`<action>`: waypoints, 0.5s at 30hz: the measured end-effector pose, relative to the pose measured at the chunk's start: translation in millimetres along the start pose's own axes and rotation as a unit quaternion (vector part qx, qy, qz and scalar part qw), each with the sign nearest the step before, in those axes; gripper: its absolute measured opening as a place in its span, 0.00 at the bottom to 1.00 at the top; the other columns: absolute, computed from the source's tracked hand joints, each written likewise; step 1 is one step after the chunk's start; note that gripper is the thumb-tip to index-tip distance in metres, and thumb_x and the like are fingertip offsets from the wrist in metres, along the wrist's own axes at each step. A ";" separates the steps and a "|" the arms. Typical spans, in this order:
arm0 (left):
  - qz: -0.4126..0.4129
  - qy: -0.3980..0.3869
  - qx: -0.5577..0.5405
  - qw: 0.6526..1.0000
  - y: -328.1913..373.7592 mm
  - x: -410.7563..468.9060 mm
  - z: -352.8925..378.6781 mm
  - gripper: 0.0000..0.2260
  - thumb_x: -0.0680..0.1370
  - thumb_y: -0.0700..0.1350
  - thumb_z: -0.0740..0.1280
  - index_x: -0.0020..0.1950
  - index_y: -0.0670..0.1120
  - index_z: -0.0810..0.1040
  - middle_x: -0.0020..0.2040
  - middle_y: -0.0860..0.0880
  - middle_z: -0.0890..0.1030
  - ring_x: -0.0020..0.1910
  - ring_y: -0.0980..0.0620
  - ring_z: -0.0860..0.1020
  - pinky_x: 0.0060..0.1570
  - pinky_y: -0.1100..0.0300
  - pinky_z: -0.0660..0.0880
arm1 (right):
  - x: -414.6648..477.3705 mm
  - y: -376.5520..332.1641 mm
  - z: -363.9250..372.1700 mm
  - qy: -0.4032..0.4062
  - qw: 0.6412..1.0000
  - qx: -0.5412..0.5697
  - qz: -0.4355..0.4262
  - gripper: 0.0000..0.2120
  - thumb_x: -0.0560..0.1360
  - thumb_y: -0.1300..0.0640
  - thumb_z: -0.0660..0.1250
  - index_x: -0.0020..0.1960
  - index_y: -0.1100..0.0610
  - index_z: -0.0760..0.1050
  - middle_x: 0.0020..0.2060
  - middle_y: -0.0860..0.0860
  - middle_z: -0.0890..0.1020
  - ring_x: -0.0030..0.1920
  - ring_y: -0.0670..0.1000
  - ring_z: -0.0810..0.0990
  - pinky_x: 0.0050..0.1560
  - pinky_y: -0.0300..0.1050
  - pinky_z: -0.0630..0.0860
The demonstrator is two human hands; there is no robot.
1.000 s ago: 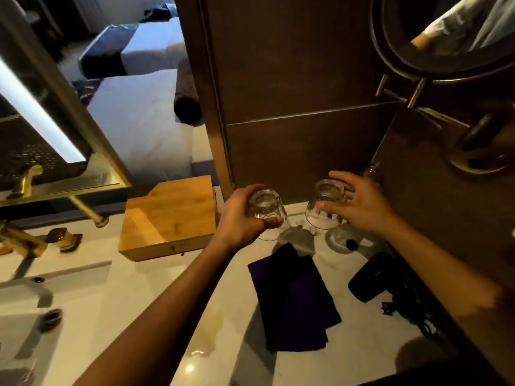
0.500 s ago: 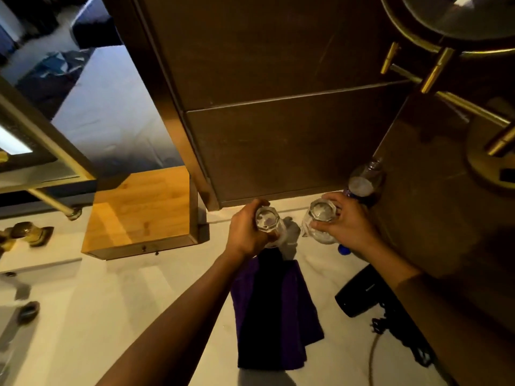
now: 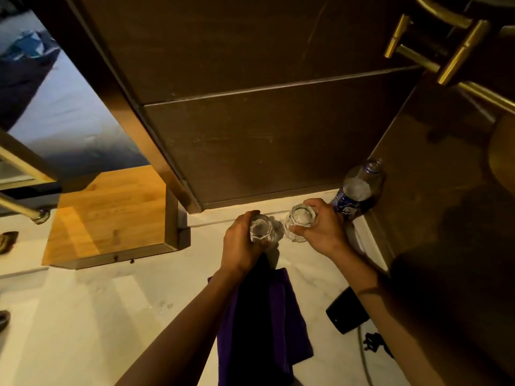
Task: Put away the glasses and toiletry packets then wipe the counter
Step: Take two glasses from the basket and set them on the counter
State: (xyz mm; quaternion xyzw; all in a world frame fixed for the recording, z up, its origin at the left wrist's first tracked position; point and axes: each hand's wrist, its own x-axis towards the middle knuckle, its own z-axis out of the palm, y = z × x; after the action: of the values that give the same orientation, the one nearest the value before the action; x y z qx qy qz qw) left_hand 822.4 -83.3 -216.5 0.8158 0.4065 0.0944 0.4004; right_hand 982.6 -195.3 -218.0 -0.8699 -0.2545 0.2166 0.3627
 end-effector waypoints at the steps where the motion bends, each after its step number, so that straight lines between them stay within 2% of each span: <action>1: 0.004 0.003 0.001 1.000 -2.1 -0.1 0.7 0.31 0.72 0.49 0.78 0.72 0.50 0.73 0.69 0.50 0.79 0.66 0.49 0.77 0.65 0.59 0.72 | -0.2 1.4 1.5 0.002 1.000 -0.005 0.000 0.29 0.62 0.56 0.82 0.60 0.52 0.75 0.56 0.53 0.81 0.59 0.56 0.77 0.59 0.49 0.77; 6: -0.004 0.020 0.012 1.000 -1.6 6.3 -2.0 0.32 0.71 0.47 0.79 0.73 0.49 0.72 0.70 0.50 0.78 0.67 0.47 0.77 0.68 0.52 0.73 | 0.9 1.3 5.2 0.022 1.000 0.001 0.002 0.29 0.61 0.56 0.83 0.59 0.52 0.76 0.54 0.53 0.82 0.56 0.56 0.79 0.56 0.48 0.78; 15: -0.022 0.035 -0.007 0.999 -0.9 11.2 2.2 0.30 0.72 0.47 0.79 0.72 0.49 0.72 0.69 0.49 0.78 0.66 0.47 0.78 0.67 0.54 0.74 | 5.3 -1.6 4.7 0.015 1.000 -0.018 -0.013 0.28 0.62 0.56 0.82 0.59 0.53 0.75 0.53 0.54 0.82 0.54 0.55 0.80 0.47 0.40 0.74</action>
State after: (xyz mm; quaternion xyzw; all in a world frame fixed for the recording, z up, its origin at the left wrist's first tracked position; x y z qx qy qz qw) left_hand 830.1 -76.0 -220.5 0.8002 0.4374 0.1174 0.3932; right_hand 983.6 -188.7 -220.8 -0.8760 -0.2642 0.1942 0.3535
